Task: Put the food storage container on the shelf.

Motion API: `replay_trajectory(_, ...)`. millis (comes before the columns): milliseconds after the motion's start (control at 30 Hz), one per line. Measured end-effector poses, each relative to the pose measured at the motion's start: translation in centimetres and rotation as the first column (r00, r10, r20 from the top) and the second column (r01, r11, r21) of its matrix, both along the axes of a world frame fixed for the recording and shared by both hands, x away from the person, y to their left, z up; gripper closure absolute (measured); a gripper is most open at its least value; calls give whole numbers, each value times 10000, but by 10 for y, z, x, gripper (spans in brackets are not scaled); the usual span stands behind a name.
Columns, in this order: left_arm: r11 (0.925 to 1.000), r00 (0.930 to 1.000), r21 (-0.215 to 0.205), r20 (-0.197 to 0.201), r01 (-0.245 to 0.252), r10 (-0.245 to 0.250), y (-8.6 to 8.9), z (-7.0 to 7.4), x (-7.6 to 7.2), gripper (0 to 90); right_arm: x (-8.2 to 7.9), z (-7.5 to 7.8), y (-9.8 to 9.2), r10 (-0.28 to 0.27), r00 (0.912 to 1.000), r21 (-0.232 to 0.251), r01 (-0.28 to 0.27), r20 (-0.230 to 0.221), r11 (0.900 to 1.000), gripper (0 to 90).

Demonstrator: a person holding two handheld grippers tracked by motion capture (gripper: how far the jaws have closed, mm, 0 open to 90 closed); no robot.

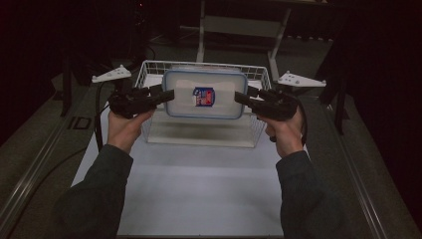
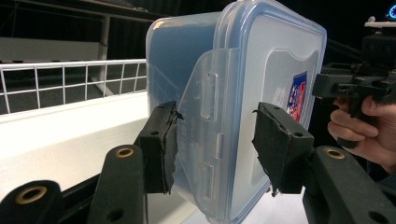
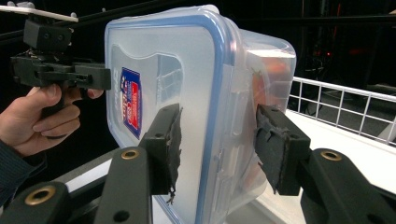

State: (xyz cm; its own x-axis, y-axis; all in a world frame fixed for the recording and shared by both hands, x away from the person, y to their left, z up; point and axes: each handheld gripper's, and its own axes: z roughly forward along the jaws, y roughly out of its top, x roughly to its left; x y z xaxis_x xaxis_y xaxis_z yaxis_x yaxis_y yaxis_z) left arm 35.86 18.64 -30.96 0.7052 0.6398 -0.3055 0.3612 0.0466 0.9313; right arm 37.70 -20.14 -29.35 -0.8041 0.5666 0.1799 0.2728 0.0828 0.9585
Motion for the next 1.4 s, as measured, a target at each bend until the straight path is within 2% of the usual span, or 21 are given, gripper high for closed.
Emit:
replay_trajectory(233, 9996, 9995, -243, -279, -173, 166, 0, -2, 16, 504, 13, -1, 0, -196, 9995, 188, 201, -255, 9996, 517)
replay_trajectory(367, 9996, 9990, -45, -358, -263, 261, 1, -3, 23, 503, 22, -5, 3, -288, 9984, 178, 297, -487, 9994, 515)
replay_trajectory(733, 9974, 9925, -317, -1061, -645, 608, 3, -17, 44, 494, 40, -20, 10, -557, 9905, 256, 594, -1260, 9979, 513)
replay_trajectory(900, 9967, 9893, -340, -1288, -738, 688, 3, -20, 48, 487, 44, -23, 11, -673, 9868, 216, 712, -1474, 9972, 511)
replay_trajectory(933, 9959, 9880, -484, -1382, -764, 691, 5, -22, 50, 487, 45, -25, 12, -748, 9849, 126, 777, -1559, 9969, 510)
replay_trajectory(1067, 9950, 9856, -546, -1516, -841, 750, 5, -21, 53, 486, 48, -26, 14, -874, 9825, 365, 946, -1645, 9948, 508)
replay_trajectory(1300, 9910, 9834, -759, -1527, -1103, 978, 2, -22, 55, 480, 52, -29, 13, -1090, 9775, 652, 1224, -1805, 9903, 497)
replay_trajectory(1400, 9894, 9823, -742, -1497, -1248, 1127, 1, -23, 55, 476, 53, -29, 15, -1301, 9760, 597, 1423, -1744, 9880, 491)
